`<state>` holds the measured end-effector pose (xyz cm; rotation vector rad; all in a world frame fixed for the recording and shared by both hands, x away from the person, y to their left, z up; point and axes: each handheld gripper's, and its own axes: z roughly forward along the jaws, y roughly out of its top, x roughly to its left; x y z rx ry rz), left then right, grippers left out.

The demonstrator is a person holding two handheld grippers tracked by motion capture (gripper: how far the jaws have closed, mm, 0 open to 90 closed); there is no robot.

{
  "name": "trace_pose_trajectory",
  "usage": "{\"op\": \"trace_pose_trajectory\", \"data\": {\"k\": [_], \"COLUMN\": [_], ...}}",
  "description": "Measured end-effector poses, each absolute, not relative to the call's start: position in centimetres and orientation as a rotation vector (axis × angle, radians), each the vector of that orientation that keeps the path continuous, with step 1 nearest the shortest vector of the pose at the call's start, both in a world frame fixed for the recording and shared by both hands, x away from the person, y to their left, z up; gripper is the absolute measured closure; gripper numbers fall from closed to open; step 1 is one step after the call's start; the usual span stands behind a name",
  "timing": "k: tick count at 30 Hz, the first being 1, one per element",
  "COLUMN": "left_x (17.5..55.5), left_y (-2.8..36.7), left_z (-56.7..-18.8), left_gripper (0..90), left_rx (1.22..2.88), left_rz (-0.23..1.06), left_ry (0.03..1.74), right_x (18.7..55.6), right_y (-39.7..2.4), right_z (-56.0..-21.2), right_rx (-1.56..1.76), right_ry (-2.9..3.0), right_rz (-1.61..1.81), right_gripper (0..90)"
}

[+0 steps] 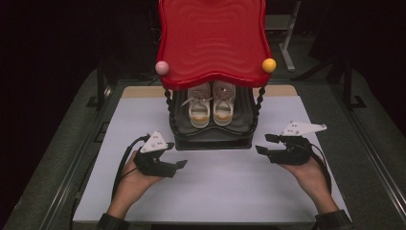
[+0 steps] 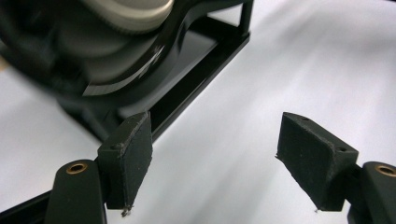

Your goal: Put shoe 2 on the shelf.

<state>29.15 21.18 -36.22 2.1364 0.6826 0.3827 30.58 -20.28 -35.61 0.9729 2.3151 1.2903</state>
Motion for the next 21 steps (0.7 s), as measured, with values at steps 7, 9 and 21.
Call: {"op": "trace_pose_trajectory", "data": {"k": [7, 9, 21], "left_x": [27.5, 27.1, 25.2], "left_y": [24.9, 25.8, 29.6], "left_z": [-38.1, -38.8, -43.1], "left_gripper": [23.2, 22.4, 13.6], "left_rx": [2.138, 2.147, 2.258], "left_rz": [0.403, 0.402, 0.36], "left_ry": [0.76, 0.785, 0.886], "right_x": [29.3, 28.9, 27.2], "right_y": [-22.5, -23.1, -25.4], "right_z": [-37.3, -37.8, -42.0], "right_rx": [1.033, 1.056, 1.149], "right_ry": [2.312, 2.312, 2.352], "right_rz": [1.27, 1.259, 1.097], "right_gripper": [38.1, 37.0, 19.5]}}
